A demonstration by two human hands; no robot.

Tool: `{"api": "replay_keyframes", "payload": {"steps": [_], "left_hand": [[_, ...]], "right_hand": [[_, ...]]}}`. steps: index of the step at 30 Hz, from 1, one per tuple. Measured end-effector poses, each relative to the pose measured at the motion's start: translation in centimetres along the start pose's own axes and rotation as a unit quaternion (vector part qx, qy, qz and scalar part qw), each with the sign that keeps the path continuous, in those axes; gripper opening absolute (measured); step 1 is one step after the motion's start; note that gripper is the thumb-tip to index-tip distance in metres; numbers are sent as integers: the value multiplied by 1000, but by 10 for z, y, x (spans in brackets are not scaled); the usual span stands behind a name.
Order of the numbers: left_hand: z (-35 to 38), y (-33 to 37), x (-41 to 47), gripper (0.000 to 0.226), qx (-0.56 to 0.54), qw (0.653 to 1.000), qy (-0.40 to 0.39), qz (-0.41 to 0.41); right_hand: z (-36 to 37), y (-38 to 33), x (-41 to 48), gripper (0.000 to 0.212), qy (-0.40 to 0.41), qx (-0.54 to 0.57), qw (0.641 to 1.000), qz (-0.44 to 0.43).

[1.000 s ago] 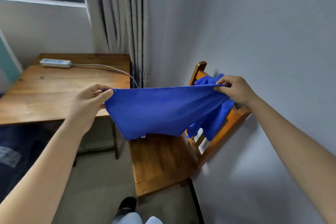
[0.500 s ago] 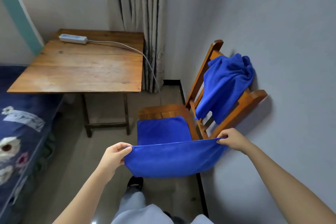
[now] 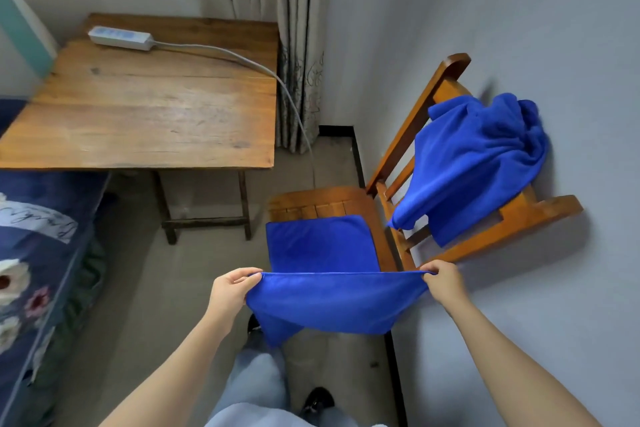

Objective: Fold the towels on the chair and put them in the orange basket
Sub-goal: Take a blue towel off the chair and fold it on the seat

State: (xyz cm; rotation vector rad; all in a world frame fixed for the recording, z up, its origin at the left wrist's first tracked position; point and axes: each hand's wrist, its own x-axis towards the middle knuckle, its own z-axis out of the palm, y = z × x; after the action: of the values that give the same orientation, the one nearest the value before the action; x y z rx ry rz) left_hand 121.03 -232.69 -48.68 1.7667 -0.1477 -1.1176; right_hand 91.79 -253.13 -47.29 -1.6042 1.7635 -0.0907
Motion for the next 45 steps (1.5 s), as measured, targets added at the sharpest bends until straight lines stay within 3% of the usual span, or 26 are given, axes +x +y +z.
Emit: {"api": "replay_keyframes", "payload": {"steps": [8,18,26,33,37,40,42,45], "left_hand": [[6,16,100,9,15,999,28,-31],[21,-25,231,10,50,994,80,-55],[54,-66,322,10,30,992,98,-73],[62,-81,370,7,51,980,153,-115],[59,-81,378,6,50,985,111,-118],[56,-83,381,13,36,985,61,-156],[55,-83,381,14,19,985,40,-166],[51,-79,378,13,15,987,30,-157]], "right_hand": [[63,-29,60,18,61,20,993,95],[164,-29,176,15,165,171,947,216],[213,-28,287,22,182,203,948,163],[232,-19,322,20,139,80,980,120],[235,-15,325,15,121,19,988,91],[234,-21,317,27,102,-79,990,49],[234,-25,311,48,65,-195,978,-31],[232,-23,310,63,-11,-367,917,-156]]}}
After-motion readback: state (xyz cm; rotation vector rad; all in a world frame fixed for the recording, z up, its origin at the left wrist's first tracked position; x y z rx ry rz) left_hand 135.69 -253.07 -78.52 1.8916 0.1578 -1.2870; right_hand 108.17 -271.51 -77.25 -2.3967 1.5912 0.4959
